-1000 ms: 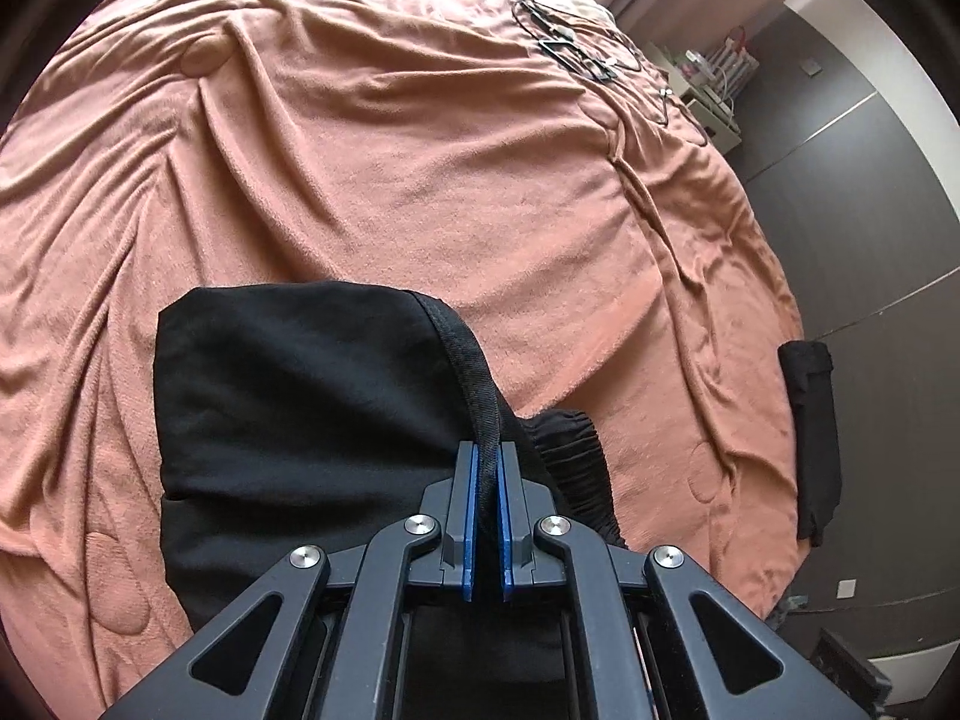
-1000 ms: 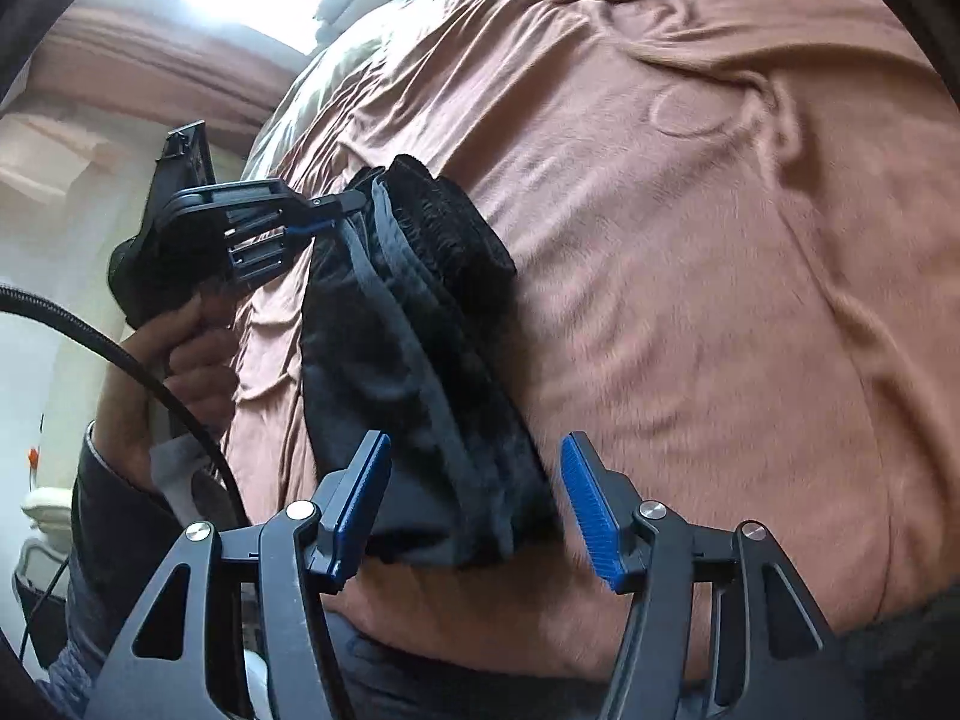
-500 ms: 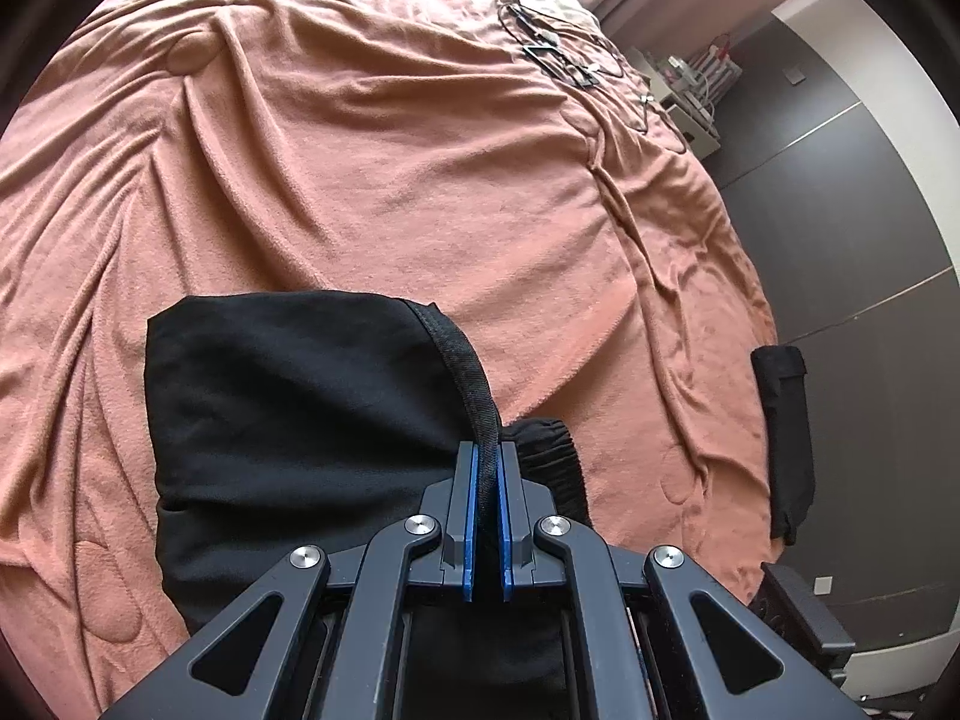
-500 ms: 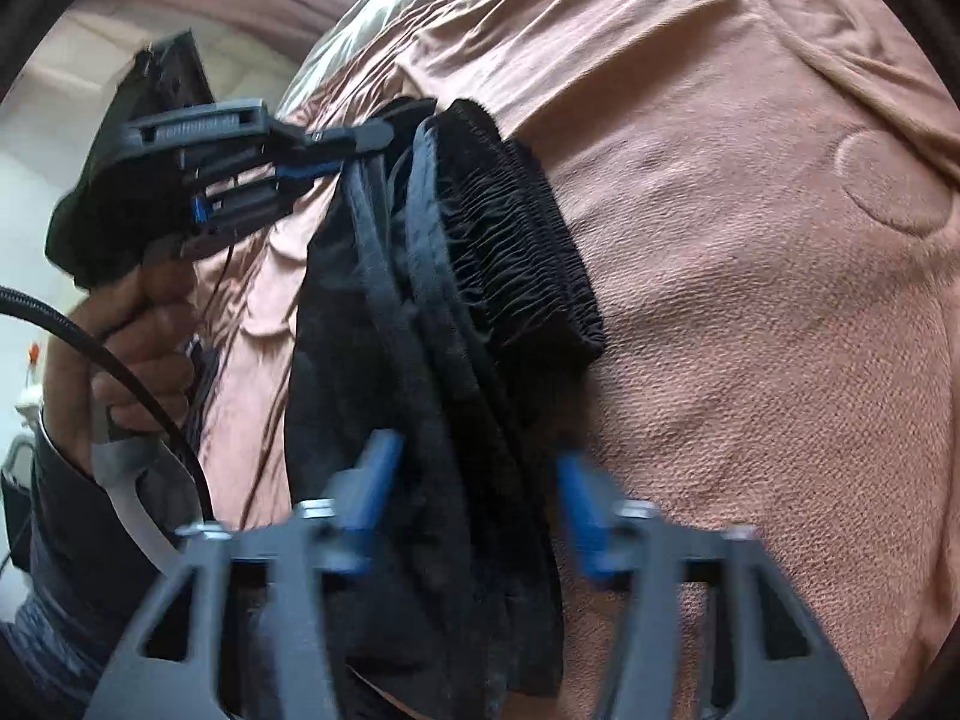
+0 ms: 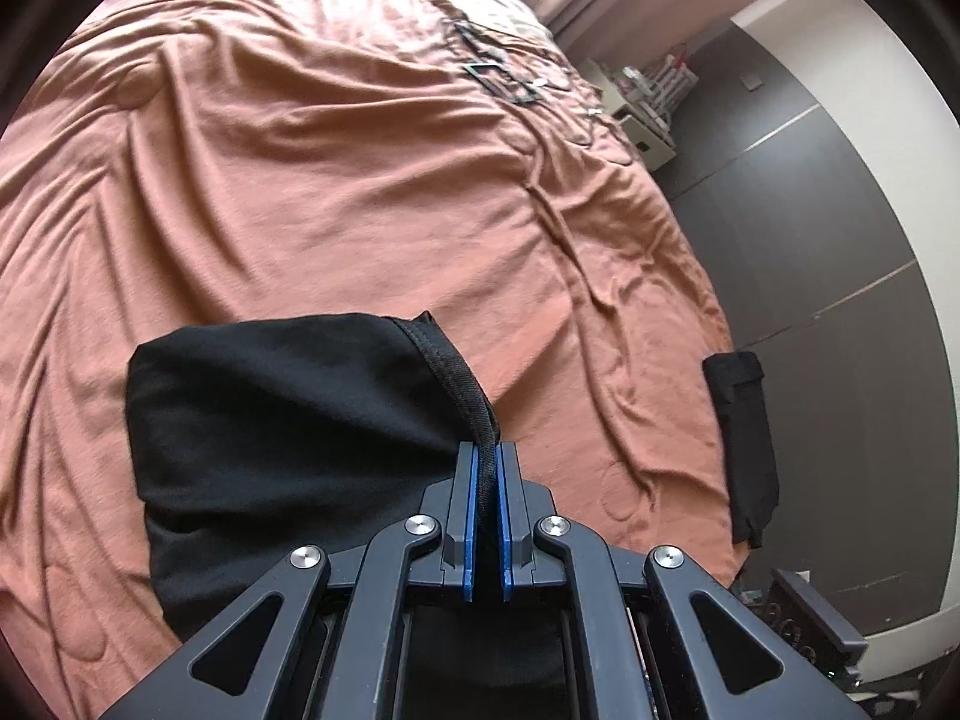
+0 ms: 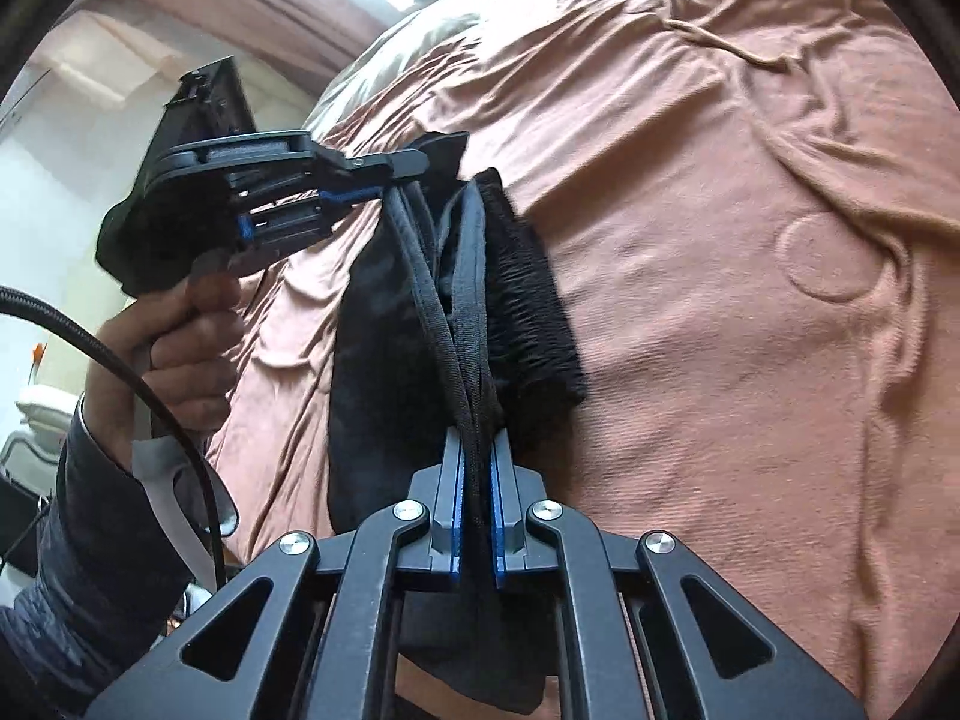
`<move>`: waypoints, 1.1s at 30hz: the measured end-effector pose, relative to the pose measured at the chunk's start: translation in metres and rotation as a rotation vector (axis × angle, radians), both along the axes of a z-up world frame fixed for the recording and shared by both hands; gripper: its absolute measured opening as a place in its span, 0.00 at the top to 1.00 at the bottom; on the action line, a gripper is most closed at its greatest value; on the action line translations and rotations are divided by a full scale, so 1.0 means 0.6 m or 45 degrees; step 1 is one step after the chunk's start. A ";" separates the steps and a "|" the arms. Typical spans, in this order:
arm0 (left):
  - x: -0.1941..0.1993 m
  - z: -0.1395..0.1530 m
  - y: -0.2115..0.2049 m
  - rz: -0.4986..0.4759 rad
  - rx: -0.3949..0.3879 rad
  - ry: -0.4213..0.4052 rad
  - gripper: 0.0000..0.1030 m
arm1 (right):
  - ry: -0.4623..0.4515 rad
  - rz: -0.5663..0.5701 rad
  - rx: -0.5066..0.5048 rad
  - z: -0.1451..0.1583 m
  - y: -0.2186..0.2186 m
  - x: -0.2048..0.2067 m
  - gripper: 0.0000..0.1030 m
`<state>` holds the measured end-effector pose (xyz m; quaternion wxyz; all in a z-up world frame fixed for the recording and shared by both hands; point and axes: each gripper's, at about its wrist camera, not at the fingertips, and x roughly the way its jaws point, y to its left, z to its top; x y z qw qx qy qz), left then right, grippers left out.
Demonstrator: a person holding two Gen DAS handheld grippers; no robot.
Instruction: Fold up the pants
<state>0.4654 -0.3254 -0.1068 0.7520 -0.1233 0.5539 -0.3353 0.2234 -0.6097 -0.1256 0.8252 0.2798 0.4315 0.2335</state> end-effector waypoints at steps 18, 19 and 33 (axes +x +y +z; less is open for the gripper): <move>-0.044 0.005 0.118 0.099 0.036 -0.043 0.50 | 0.050 -0.066 -0.012 0.000 -0.010 0.011 0.41; -0.049 0.001 0.127 0.114 0.040 -0.035 0.50 | 0.040 -0.064 -0.013 0.003 -0.008 0.014 0.41; -0.135 -0.074 0.235 0.252 -0.048 0.143 0.50 | 0.000 0.036 -0.132 0.005 0.032 0.080 0.41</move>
